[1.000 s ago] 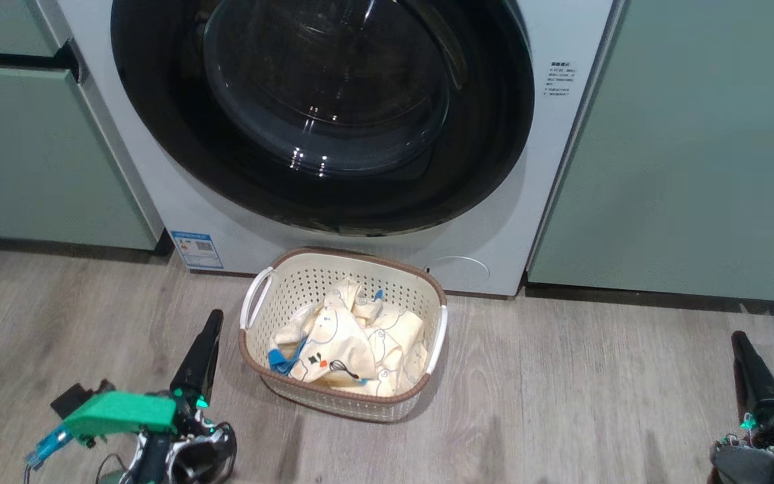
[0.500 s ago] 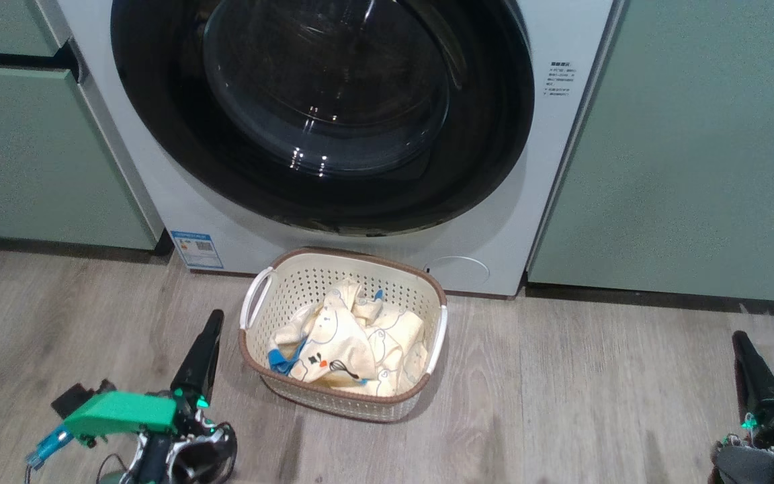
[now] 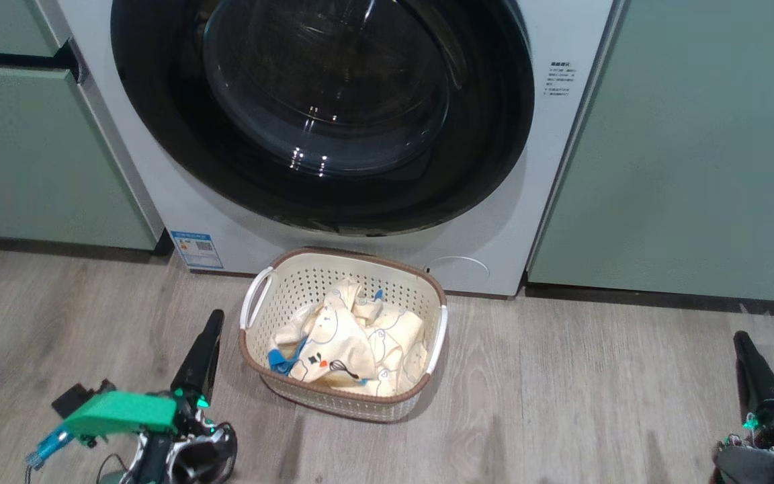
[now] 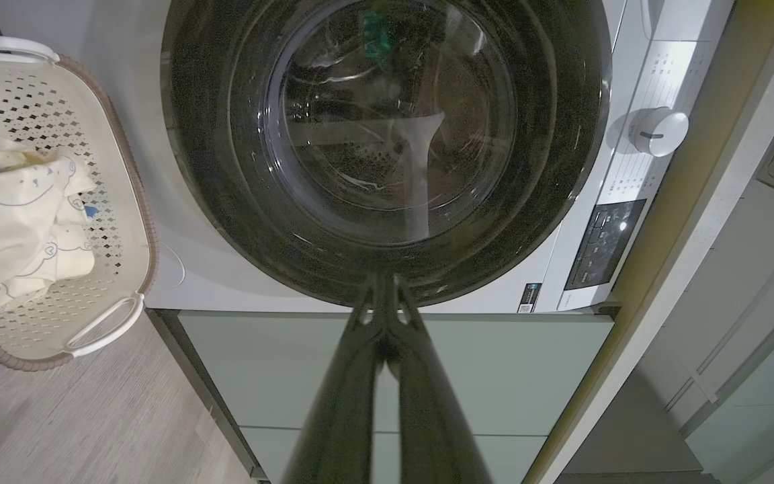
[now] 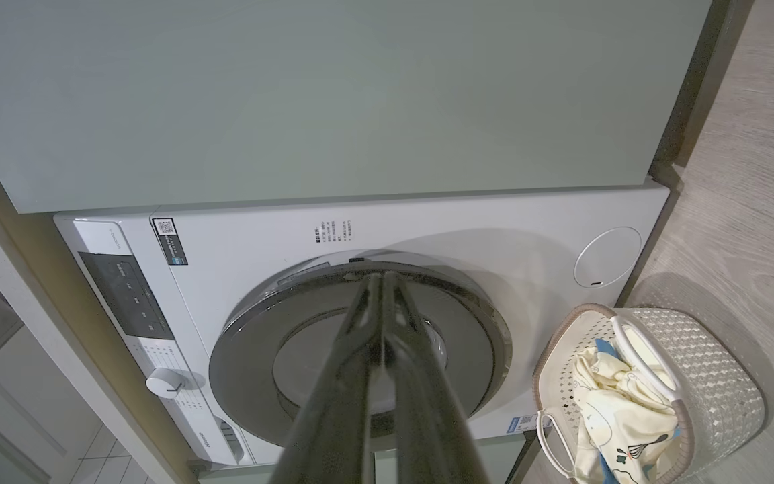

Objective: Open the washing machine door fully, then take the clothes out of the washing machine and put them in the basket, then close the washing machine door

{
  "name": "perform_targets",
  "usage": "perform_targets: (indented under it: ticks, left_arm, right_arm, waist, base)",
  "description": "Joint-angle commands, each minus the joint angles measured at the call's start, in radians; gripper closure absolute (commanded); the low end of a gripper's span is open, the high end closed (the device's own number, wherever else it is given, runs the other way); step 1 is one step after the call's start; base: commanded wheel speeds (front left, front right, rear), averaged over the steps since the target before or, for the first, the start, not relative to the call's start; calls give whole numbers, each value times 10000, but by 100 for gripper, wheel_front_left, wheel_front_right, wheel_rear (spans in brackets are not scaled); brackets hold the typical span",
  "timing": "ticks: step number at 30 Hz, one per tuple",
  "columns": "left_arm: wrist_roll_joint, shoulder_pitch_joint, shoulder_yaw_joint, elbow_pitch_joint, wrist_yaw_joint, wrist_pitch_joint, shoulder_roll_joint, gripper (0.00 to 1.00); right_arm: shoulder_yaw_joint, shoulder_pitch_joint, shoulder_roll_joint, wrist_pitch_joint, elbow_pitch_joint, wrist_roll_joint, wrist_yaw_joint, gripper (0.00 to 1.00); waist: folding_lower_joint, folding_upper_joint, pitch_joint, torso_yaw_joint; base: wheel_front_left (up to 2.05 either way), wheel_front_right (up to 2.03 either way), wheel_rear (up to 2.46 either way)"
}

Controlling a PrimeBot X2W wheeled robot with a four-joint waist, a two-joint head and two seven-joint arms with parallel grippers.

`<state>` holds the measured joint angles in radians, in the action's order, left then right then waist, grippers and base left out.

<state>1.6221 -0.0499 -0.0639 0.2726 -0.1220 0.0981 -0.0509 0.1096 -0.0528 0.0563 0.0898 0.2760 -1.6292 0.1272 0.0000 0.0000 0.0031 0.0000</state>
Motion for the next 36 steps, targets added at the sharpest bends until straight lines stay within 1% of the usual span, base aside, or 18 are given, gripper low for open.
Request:
perform_targets:
  ticks: [1, 36]
  left_arm:
    - [-43, -571, -388, -278, -86, 62, -77, 100]
    - [-83, -575, -435, -276, -86, 100, -45, 100]
  right_arm:
    - [-142, -534, 75, 86, -323, 53, 35, 100]
    - [-70, -541, 24, 144, -318, 114, 35, 100]
  waist:
    - [0, 0, 0, 0]
    - [0, 0, 0, 0]
  base:
    - [0, 0, 0]
    - [0, 0, 0]
